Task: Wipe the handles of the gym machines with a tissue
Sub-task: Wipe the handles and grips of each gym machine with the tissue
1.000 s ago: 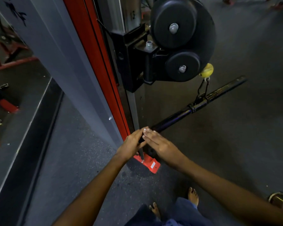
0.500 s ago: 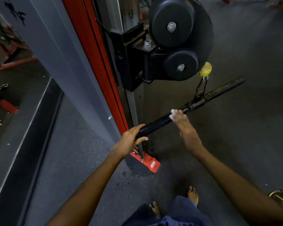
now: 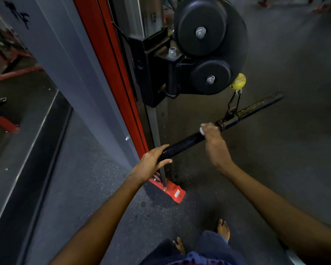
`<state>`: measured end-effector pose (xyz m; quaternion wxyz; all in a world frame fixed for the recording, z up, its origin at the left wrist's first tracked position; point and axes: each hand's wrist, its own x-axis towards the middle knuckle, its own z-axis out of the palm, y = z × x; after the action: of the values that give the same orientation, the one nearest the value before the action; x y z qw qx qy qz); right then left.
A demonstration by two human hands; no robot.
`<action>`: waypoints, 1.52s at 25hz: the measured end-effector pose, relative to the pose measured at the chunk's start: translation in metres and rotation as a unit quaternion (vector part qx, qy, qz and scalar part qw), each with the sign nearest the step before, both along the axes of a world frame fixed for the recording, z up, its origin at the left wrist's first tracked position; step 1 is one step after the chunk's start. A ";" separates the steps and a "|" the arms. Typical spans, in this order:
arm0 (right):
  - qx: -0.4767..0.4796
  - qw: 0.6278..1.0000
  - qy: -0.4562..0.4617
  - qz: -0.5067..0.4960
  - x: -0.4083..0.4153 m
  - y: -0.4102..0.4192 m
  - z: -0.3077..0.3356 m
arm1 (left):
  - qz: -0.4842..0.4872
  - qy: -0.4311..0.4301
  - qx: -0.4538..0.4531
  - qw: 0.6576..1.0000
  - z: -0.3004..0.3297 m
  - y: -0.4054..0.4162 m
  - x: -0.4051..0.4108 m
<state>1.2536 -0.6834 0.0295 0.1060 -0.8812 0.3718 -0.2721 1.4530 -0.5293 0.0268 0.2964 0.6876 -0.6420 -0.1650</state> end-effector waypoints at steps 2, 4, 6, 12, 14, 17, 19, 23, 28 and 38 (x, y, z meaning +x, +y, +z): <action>-0.117 0.981 0.047 0.148 0.022 0.016 -0.002 | -0.008 -0.002 0.001 1.000 -0.001 0.002 0.000; -0.134 0.962 0.150 0.186 0.011 -0.012 0.018 | -0.011 -0.005 -0.003 1.000 -0.001 0.002 0.000; -0.068 0.978 0.191 0.037 -0.007 -0.046 0.033 | -0.007 -0.007 -0.006 1.000 -0.001 0.000 0.000; -0.111 0.975 0.131 0.144 0.023 0.005 0.008 | -0.009 0.003 0.020 1.000 -0.001 0.004 -0.001; -0.078 0.987 0.117 0.075 -0.004 -0.020 0.020 | -0.008 -0.001 0.030 1.000 -0.002 0.009 0.003; -0.043 0.998 0.055 0.003 -0.012 -0.013 0.013 | 0.015 -0.059 0.024 0.998 -0.001 0.012 0.005; -0.043 0.996 0.023 0.079 0.013 0.019 -0.006 | 0.007 -0.159 -0.001 0.987 0.004 0.002 0.000; -0.064 0.985 0.031 0.157 -0.004 0.014 -0.009 | -0.023 -0.212 0.090 0.973 0.011 -0.020 -0.008; -0.017 0.999 -0.021 0.034 -0.023 -0.002 -0.005 | -0.041 -0.182 0.066 0.980 0.007 -0.024 -0.009; -0.017 0.996 -0.085 0.015 -0.019 0.029 -0.029 | -0.045 -0.160 0.068 0.984 0.009 -0.028 -0.007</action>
<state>1.2348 -0.6545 0.0008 0.1264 -0.8619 0.3433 -0.3511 1.4462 -0.5569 0.0360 0.1352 0.6937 -0.6990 -0.1093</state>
